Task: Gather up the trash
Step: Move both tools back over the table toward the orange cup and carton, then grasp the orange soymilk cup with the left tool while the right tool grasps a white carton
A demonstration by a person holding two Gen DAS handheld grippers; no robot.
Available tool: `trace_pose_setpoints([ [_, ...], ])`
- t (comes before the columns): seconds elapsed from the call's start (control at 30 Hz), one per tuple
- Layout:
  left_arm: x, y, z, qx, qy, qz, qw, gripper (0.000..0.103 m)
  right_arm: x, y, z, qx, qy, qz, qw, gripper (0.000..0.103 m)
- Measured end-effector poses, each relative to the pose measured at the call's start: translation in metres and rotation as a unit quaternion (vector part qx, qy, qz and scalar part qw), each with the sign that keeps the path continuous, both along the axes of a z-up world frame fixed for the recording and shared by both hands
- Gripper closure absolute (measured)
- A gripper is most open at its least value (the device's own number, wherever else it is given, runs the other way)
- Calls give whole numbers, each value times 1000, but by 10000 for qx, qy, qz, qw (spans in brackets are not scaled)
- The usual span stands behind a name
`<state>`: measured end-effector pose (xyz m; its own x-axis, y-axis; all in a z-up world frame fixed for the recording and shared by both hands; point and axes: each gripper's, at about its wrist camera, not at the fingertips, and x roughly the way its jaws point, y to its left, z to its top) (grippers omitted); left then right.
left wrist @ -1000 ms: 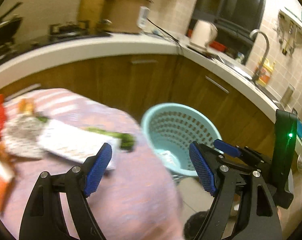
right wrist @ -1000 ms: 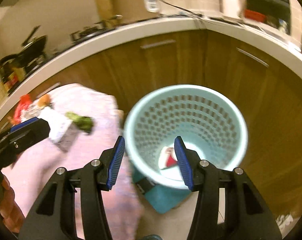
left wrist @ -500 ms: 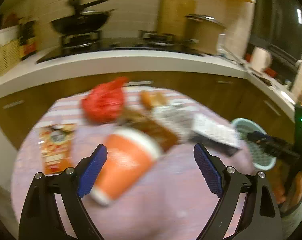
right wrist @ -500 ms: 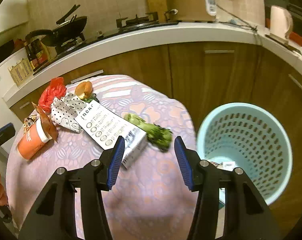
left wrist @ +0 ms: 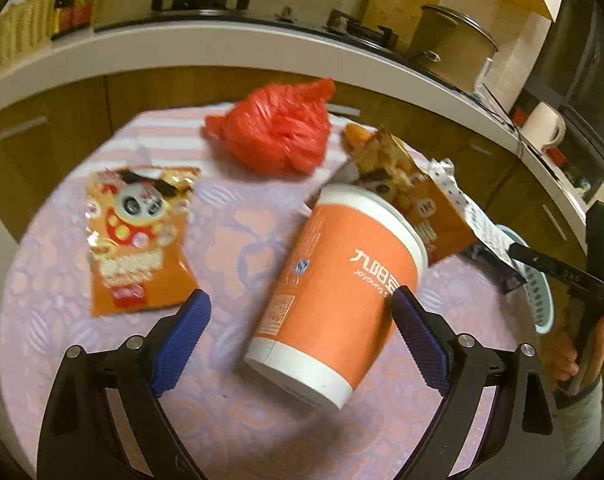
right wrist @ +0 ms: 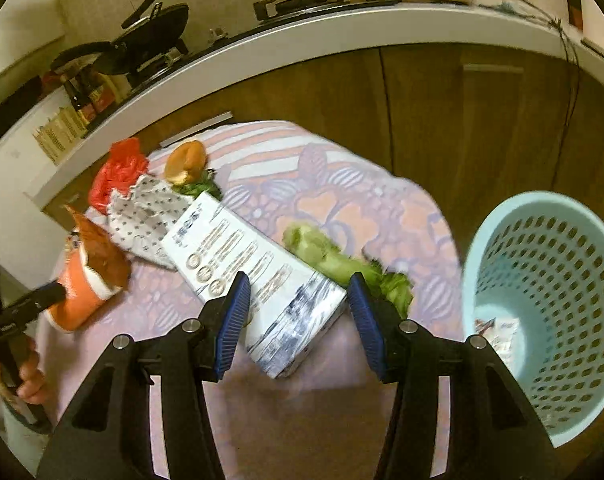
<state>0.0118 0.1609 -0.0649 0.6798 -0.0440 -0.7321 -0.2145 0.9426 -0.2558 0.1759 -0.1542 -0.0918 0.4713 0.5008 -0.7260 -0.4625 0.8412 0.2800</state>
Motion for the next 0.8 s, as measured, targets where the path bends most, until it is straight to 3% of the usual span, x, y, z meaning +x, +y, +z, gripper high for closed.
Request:
trace_pose_setpoints([
  [0.17, -3, -16, -5, -255, 89, -414, 9988, 14, -19, 2, 1, 84, 184, 273, 9994, 53],
  [0.33, -12, -41, -3, -184, 69, -772, 9968, 14, -46, 10, 1, 166, 378, 725, 9965, 53],
  [0.43, -10, -48, -2, 5, 50, -793, 9968, 14, -61, 21, 0, 16, 302, 995, 9946, 52],
  [0.57, 6, -53, -7, 363, 198, -665, 9969, 14, -68, 39, -1, -436, -36, 914, 9948, 37],
  [0.7, 16, -59, -11, 668, 310, -611, 9954, 16, -62, 54, -5, -669, -179, 797, 9944, 32],
  [0.77, 17, -61, -15, 852, 413, -553, 9940, 21, -59, 61, -9, -819, -280, 739, 9935, 32],
  [0.8, 20, -63, -18, 971, 506, -511, 9927, 30, -58, 65, -10, -867, -319, 730, 9930, 32],
])
